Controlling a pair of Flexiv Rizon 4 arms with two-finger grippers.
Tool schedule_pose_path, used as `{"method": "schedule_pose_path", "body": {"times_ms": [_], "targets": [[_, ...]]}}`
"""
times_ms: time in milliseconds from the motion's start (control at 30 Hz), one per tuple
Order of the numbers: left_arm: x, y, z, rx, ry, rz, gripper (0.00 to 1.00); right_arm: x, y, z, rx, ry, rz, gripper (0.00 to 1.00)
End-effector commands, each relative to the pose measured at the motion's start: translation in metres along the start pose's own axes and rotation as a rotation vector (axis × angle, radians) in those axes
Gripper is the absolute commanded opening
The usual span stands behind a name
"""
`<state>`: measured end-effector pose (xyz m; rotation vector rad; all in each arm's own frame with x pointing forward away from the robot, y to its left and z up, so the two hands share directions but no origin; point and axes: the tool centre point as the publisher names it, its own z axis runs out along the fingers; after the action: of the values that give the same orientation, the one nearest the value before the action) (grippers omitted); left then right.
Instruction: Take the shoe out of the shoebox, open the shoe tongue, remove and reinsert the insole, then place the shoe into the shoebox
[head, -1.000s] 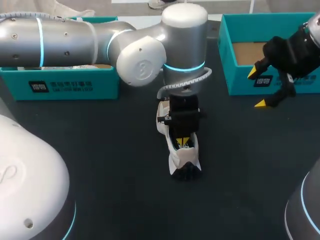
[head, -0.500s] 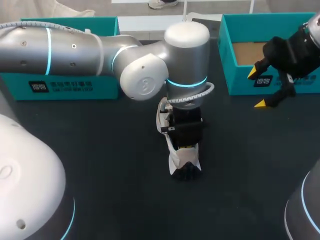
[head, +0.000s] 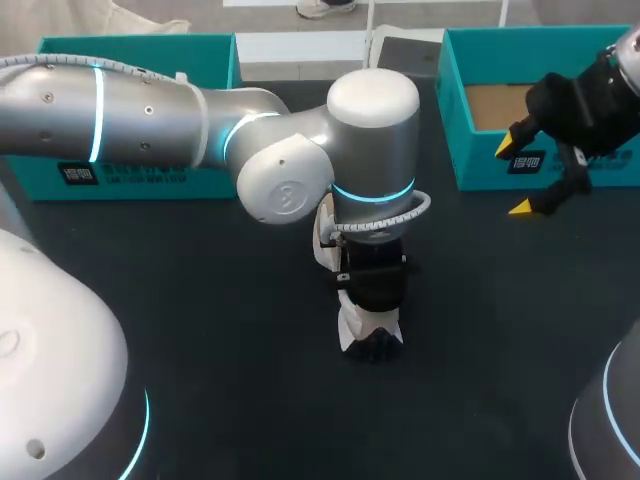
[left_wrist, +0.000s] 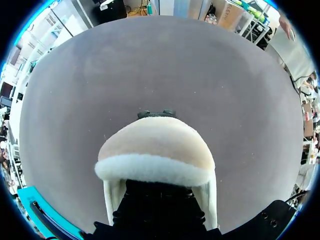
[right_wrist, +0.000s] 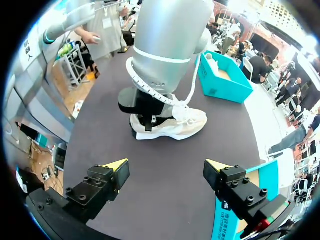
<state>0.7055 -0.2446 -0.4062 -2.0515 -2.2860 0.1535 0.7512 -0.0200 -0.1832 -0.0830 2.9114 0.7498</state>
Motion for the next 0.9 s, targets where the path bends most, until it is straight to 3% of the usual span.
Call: {"method": "schedule_pose_path", "body": {"times_ms": [33,167,467,700,833,900], "targets": [[-0.001,-0.002,0.005,-0.034,0.005,-0.012,0.00,0.000,0.000,0.001,0.002,0.000,0.000,1.00],[0.005,0.002,-0.018,-0.108,-0.003,-0.026,0.00,0.000,0.000,0.001,0.002,0.000,0.000,1.00],[0.008,0.023,-0.060,-0.390,-0.101,-0.098,0.00,0.000,0.000,0.001,0.002,0.000,0.000,1.00],[0.007,0.052,-0.060,-0.467,-0.121,-0.173,0.00,0.000,0.000,0.001,0.002,0.000,0.000,1.00],[0.004,0.056,-0.055,-0.463,-0.102,-0.196,1.00,0.000,0.000,0.001,0.002,0.000,0.000,1.00],[0.005,0.056,-0.054,-0.456,-0.098,-0.196,1.00,0.000,0.000,0.001,0.002,0.000,0.000,1.00]]}}
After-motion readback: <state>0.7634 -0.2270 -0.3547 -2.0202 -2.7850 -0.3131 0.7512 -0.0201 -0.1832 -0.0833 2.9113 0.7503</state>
